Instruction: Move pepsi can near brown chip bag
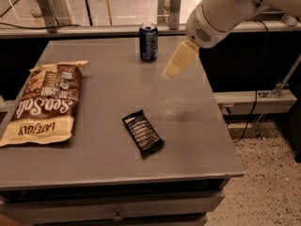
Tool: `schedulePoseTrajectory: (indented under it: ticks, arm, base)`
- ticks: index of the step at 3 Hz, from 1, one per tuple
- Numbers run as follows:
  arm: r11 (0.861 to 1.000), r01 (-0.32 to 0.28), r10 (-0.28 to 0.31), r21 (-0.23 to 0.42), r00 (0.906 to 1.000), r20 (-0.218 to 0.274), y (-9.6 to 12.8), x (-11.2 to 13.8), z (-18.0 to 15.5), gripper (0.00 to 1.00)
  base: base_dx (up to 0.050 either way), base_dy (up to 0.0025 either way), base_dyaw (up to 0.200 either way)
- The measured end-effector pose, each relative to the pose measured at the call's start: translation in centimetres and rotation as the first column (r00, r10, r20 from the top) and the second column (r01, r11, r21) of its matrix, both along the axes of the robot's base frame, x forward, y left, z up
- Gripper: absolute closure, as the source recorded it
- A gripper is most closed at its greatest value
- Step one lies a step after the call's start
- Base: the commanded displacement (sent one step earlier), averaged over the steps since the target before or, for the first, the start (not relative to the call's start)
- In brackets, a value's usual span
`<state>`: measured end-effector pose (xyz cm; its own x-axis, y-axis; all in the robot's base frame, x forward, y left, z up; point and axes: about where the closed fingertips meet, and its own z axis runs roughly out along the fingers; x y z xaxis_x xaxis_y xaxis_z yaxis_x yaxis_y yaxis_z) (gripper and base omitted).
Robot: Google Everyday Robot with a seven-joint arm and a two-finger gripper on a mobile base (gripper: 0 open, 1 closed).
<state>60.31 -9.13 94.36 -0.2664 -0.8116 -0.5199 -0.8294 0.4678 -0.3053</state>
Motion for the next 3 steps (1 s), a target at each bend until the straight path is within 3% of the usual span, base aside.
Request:
schedulePoseTrajectory:
  ticks: [1, 2, 3]
  arm:
    - [0.997, 0.062, -0.061, 0.049, 0.9981, -0.008, 2.3, 3.1, -1.2, 0.00]
    - [0.990, 0.108, -0.104, 0.085, 0.9931, -0.054, 3.5, 6.0, -2.8, 0.00]
    - [0.990, 0.111, -0.107, 0.089, 0.9927, -0.057, 3.7, 6.2, -2.9, 0.00]
  base:
    - [0.000, 0.00000, 0.000]
    - [0.000, 0.00000, 0.000]
    - [0.000, 0.00000, 0.000]
